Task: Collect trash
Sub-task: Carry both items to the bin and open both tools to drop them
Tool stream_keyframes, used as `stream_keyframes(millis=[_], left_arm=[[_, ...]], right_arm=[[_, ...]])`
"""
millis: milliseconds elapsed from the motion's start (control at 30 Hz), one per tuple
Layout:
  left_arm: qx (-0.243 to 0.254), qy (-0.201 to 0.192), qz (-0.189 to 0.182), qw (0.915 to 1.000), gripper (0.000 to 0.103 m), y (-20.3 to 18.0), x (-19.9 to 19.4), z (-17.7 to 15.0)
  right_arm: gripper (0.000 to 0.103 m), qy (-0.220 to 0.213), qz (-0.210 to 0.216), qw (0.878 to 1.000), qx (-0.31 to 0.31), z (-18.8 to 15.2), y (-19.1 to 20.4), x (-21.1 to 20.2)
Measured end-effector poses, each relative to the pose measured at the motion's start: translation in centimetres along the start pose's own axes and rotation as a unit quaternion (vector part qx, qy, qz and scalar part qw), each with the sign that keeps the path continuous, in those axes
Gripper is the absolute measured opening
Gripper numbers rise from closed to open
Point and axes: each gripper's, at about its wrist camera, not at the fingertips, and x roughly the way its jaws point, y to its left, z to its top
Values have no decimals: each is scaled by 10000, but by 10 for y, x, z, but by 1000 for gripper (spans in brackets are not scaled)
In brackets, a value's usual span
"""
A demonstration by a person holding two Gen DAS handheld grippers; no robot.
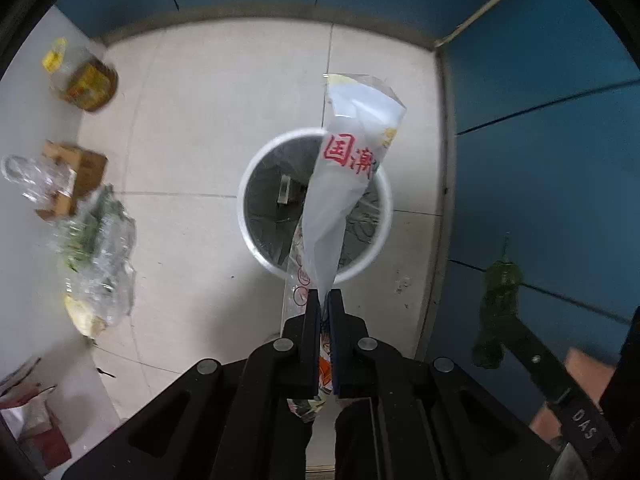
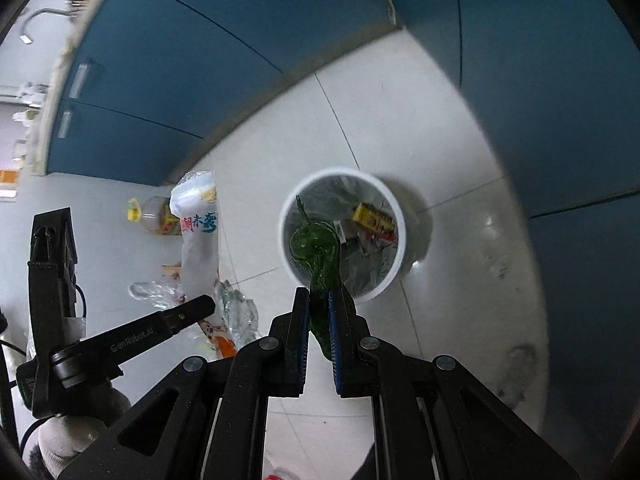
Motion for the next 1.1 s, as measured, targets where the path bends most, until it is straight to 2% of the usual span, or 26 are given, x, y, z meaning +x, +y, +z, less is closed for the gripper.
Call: stream_keyframes(millis=[100, 167, 267, 400, 433, 467, 500, 533, 567, 600, 667, 700, 733, 933, 1100], left_arm=[[-135, 181, -95, 9997, 1, 10, 52, 15], [-158, 304, -127, 9993, 1, 13, 81, 25], [-133, 524, 15, 9985, 5, 18, 112, 34], [-201, 615, 157, 9978, 6, 30, 126, 36], [-209, 583, 273, 9977, 12, 31, 126, 35], [-154, 514, 402, 9977, 19, 33, 122, 33], [-131, 433, 486, 9978, 46, 34, 119, 31], [-117, 311, 594, 9977, 80, 37, 112, 28], [-86, 203, 673, 9975, 90, 38, 108, 27], [-30, 47, 798, 9968, 94, 39, 100, 24], [26, -133, 941, 9955, 98, 42, 84, 18], [24, -214, 987, 9949, 103, 45, 75, 14], [27, -352, 1043, 9939, 103, 48, 64, 9], [-18, -880, 1132, 9897, 103, 50, -3, -22], [38, -1187, 1129, 9865, 103, 40, -76, -59]], right_arm=[[10, 234, 1, 9997, -22, 12, -15, 72], [10, 346, 4, 9994, -40, 19, -23, 103], [10, 510, -96, 9985, -187, 29, -29, 151], [16, 753, -256, 9962, -357, 43, -31, 184], [32, 768, -396, 9952, -463, 44, -29, 190], [56, 757, -493, 9945, -533, 45, -27, 191], [65, 735, -574, 9938, -600, 44, -27, 189], [70, 685, -669, 9933, -655, 42, -25, 184], [73, 648, -817, 9919, -720, 40, -24, 180], [77, 635, -901, 9910, -754, 38, -23, 172], [97, 534, -1132, 9885, -854, 35, -18, 158], [101, 433, -1328, 9855, -967, 31, -14, 148], [103, 376, -1443, 9834, -1030, 28, -10, 139], [103, 12, -1943, 9717, -1343, 7, 21, 78], [103, -212, -1972, 9698, -1421, -17, 51, 3]])
